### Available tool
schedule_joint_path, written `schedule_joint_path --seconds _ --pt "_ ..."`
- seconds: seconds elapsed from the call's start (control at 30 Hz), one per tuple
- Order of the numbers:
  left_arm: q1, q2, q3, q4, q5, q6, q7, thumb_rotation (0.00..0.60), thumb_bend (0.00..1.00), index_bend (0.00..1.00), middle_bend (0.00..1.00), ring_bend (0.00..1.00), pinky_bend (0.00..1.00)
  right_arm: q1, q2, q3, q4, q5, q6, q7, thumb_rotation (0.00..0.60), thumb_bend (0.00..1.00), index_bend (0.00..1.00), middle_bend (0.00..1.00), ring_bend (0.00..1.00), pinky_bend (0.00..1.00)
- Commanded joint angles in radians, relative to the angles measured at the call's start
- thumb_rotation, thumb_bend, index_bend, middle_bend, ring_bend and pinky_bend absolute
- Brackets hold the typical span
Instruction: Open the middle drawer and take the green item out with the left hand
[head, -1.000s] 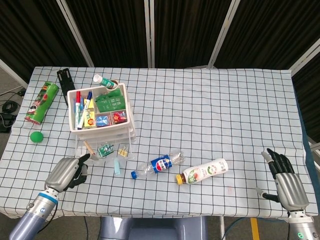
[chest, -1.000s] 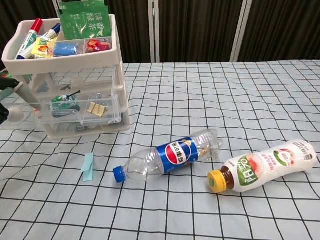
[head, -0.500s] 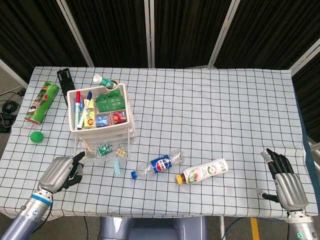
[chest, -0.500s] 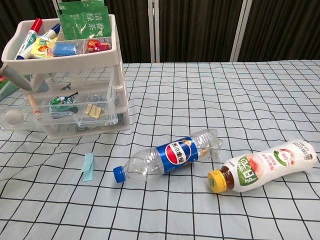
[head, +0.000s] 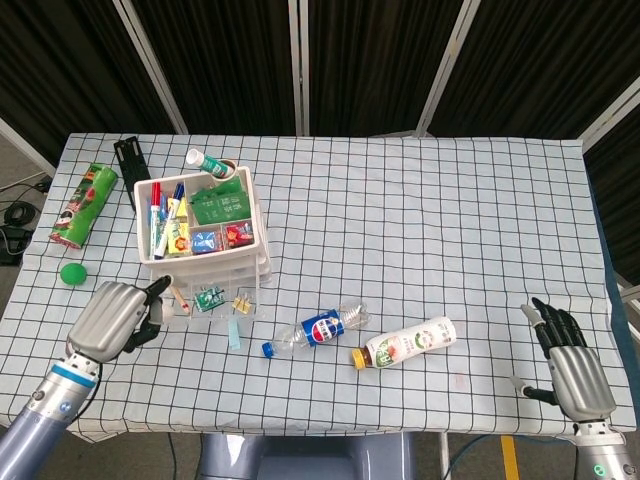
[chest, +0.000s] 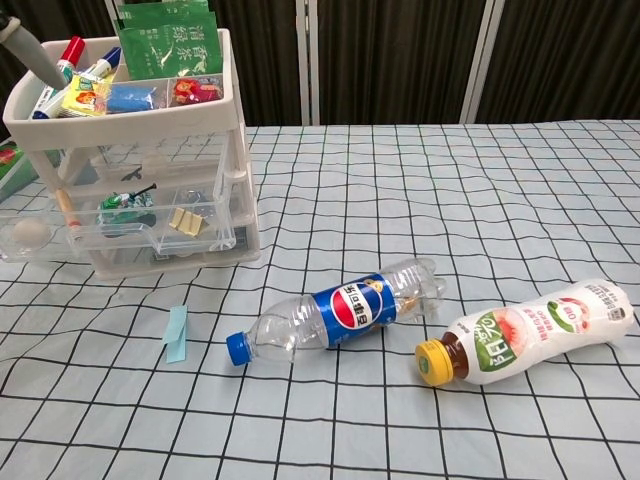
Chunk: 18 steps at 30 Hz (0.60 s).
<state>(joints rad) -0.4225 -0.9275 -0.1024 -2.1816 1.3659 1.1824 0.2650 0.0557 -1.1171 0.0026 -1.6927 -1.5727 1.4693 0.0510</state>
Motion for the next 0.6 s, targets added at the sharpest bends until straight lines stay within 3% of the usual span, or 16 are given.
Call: schedule_joint_path --seconds 0.03,0.17,0.33,0.43,0.6 --pt "-0.075 0.040 -0.050 0.009 -0.084 -0.068 0.084 0.600 0.02 0.28 0.82 0.75 0.72 0.001 0.001 0.001 0.000 0.001 -0.001 0.002 0.600 0.04 0.00 0.00 0.00 0.00" --pt "-0.128 0.048 -0.065 0.026 -0.135 -0.122 0.151 0.600 0.00 0.28 0.76 0.70 0.71 0.001 0.003 0.001 0.000 0.001 0.000 0.007 0.600 0.04 0.00 0.00 0.00 0.00" --pt "-0.184 0.052 -0.056 0.042 -0.185 -0.185 0.241 0.600 0.00 0.25 0.61 0.60 0.67 0.002 0.006 0.003 0.001 0.005 -0.002 0.017 0.600 0.04 0.00 0.00 0.00 0.00" --pt "-0.198 0.031 -0.053 0.038 -0.202 -0.175 0.279 0.600 0.00 0.24 0.55 0.56 0.62 0.002 0.008 0.004 0.001 0.005 -0.002 0.022 0.600 0.04 0.00 0.00 0.00 0.00" --pt "-0.221 0.000 -0.048 0.059 -0.213 -0.167 0.320 0.600 0.00 0.34 0.55 0.56 0.62 0.001 0.009 0.003 0.001 0.002 0.001 0.023 0.600 0.04 0.00 0.00 0.00 0.00"
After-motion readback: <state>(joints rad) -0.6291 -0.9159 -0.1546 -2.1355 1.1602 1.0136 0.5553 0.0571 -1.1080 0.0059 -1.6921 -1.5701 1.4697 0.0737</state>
